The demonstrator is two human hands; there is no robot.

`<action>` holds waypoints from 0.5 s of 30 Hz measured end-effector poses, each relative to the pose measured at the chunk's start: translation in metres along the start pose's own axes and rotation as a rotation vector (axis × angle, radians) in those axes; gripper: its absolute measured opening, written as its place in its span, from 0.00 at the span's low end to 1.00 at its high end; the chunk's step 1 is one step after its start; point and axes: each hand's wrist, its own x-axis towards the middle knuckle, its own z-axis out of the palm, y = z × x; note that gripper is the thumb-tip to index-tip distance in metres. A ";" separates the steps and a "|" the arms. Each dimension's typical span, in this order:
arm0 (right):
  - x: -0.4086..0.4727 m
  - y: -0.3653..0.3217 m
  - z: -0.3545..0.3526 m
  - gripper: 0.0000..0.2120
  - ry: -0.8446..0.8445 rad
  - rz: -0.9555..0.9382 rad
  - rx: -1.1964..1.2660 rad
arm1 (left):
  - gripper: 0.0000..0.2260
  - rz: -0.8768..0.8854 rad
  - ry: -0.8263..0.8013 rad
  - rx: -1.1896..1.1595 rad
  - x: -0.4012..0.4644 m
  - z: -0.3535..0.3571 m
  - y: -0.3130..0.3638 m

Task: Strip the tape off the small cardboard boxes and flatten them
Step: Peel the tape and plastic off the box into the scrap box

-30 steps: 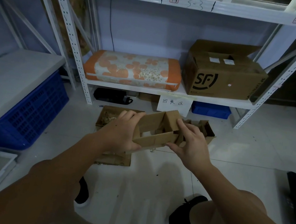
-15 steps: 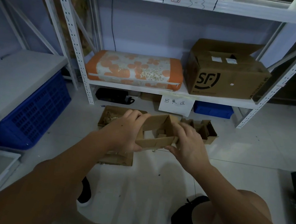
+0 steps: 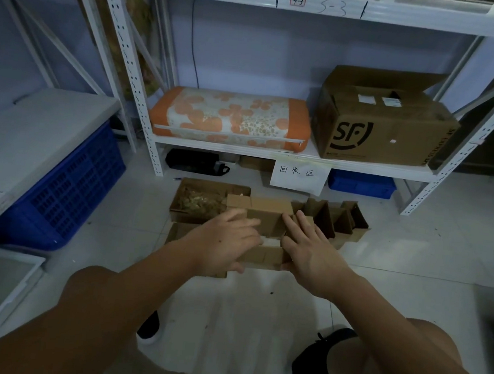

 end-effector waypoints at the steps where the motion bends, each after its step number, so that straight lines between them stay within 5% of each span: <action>1: 0.000 -0.002 0.000 0.19 0.002 -0.002 0.002 | 0.27 0.014 0.009 0.002 -0.001 0.003 -0.001; 8: -0.003 -0.005 -0.006 0.16 0.026 0.040 0.029 | 0.23 -0.190 0.230 0.041 -0.024 -0.011 -0.014; 13: -0.001 -0.011 -0.008 0.08 0.092 0.018 0.060 | 0.30 -0.392 0.136 0.099 -0.034 0.000 -0.012; 15: 0.000 -0.012 -0.009 0.07 0.109 0.017 0.080 | 0.23 -0.404 0.128 0.125 -0.033 0.002 -0.013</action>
